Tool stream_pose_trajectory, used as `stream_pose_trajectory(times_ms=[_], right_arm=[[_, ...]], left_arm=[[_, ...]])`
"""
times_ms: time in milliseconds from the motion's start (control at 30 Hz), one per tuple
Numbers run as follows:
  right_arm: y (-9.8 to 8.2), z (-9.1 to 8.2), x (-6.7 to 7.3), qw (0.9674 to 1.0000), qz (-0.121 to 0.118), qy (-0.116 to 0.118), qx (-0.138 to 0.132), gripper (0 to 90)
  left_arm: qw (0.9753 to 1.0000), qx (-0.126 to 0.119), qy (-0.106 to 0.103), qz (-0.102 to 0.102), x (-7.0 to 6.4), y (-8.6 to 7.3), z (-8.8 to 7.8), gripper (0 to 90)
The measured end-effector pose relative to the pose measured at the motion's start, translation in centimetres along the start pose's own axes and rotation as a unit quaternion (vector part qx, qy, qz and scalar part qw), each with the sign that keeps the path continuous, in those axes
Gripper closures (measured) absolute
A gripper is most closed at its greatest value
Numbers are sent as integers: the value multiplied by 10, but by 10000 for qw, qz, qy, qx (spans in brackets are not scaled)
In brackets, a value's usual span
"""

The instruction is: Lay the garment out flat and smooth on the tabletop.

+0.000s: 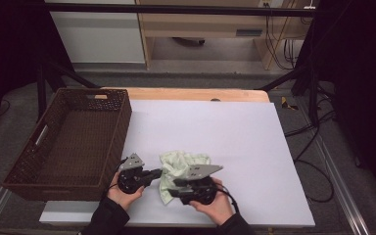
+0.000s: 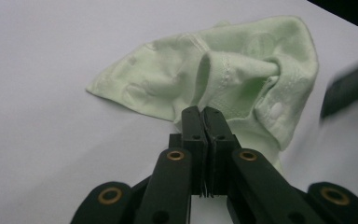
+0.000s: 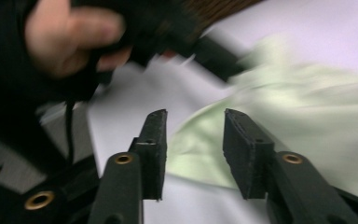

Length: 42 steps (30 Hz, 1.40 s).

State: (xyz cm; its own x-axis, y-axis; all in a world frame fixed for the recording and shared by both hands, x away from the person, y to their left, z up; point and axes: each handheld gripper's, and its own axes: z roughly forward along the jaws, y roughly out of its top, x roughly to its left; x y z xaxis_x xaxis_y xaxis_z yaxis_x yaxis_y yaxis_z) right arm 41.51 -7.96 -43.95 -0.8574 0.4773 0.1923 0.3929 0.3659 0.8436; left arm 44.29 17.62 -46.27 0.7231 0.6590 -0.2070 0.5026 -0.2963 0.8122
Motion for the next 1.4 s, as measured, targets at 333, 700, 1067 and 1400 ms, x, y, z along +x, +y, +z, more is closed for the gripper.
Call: stream_pose_trajectory(times_ms=[333,700,1067,1400], right_arm=[[-24,-29,-66,9876,520,-1481,27,473],[-8,-9,-62,9904,280,-1351,56,519],[-3,4,-66,9939,170,-1055,269,874],[16,-58,-57,9909,52,-1284,-388,885]], left_arm=[[10000,-20,32,-21,1,0,1,881],[10000,-67,55,-10,1,0,-2,881],[9999,-121,57,-18,2,1,-5,881],[9998,-189,108,-18,2,3,-6,881]])
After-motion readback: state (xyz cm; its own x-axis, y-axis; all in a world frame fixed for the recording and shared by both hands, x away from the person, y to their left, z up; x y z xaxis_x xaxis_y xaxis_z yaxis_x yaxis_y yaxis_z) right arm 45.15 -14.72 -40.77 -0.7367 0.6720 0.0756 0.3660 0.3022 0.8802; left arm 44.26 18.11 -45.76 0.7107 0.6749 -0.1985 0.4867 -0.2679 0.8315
